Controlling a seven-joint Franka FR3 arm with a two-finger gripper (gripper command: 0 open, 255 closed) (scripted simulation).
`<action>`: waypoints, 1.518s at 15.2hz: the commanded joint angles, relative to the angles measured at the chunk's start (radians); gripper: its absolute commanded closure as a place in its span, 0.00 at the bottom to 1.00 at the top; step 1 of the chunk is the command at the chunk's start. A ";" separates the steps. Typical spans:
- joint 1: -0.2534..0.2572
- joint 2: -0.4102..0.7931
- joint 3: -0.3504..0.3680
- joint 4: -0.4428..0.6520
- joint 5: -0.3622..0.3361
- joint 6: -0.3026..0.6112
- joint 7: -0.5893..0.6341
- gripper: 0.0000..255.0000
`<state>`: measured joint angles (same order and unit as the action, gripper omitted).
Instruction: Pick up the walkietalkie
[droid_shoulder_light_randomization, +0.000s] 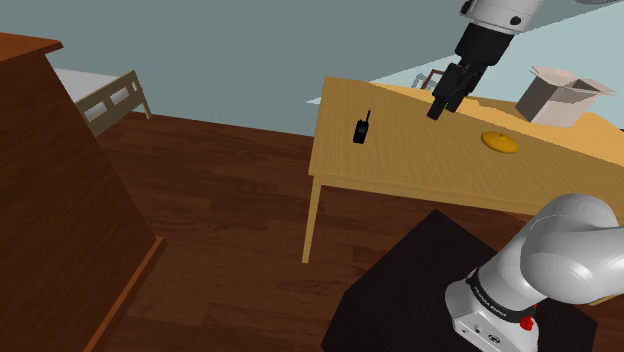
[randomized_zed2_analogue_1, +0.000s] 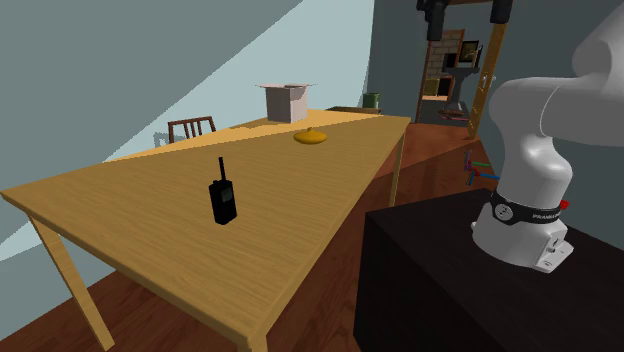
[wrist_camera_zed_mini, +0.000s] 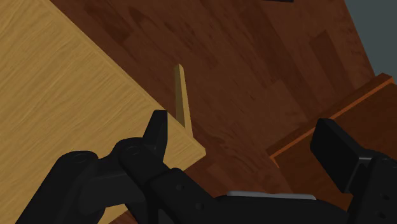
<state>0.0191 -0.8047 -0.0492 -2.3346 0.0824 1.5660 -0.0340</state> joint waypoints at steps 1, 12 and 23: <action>0.000 0.000 0.000 0.000 0.000 0.000 0.000 0.00; -0.031 0.430 -0.084 0.170 -0.039 0.154 -0.066 0.00; -0.070 0.883 -0.151 0.481 -0.019 0.191 -0.132 0.00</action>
<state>-0.0465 0.0311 -0.1962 -1.8871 0.0590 1.7532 -0.1612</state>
